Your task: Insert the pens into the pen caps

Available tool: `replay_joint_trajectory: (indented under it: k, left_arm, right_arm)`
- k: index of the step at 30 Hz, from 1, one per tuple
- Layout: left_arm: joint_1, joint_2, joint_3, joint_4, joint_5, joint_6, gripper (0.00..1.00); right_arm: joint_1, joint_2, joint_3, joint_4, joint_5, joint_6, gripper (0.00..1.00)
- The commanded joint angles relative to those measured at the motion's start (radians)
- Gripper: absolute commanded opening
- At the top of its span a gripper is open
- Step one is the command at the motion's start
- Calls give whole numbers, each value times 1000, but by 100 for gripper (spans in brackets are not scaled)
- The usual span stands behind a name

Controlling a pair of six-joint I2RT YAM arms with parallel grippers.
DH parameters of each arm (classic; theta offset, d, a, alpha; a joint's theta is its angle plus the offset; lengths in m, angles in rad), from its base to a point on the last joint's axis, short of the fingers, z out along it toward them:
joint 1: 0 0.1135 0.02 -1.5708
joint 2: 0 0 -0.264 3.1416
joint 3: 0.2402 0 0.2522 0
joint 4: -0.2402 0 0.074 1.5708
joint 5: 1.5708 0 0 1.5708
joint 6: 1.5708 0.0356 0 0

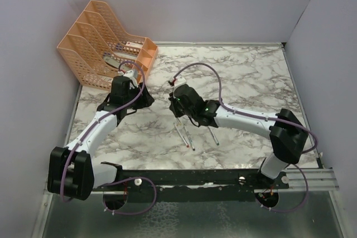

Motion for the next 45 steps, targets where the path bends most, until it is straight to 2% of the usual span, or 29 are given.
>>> replay_joint_trajectory:
  k: [1, 6, 14, 20, 26, 45]
  left_arm:
    - [4, -48, -62, 253, 241, -11, 54]
    - [-2, -35, -121, 515, 512, -85, 56]
    - [-80, 26, -44, 582, 755, -60, 57]
    - [-176, 67, 56, 582, 796, -33, 57]
    - [-192, 114, 110, 582, 804, -25, 57]
    - [-246, 177, 153, 579, 759, -14, 56]
  right_arm:
    - [-25, -151, -154, 170, 187, 100, 1]
    - [-27, -347, -348, 413, 243, 100, 1]
    - [-29, -513, -464, 596, 313, 92, 1]
    - [-29, -536, -450, 619, 326, 81, 1]
    - [-30, -517, -419, 627, 285, 65, 1]
    - [-29, -429, -363, 644, 175, 62, 1]
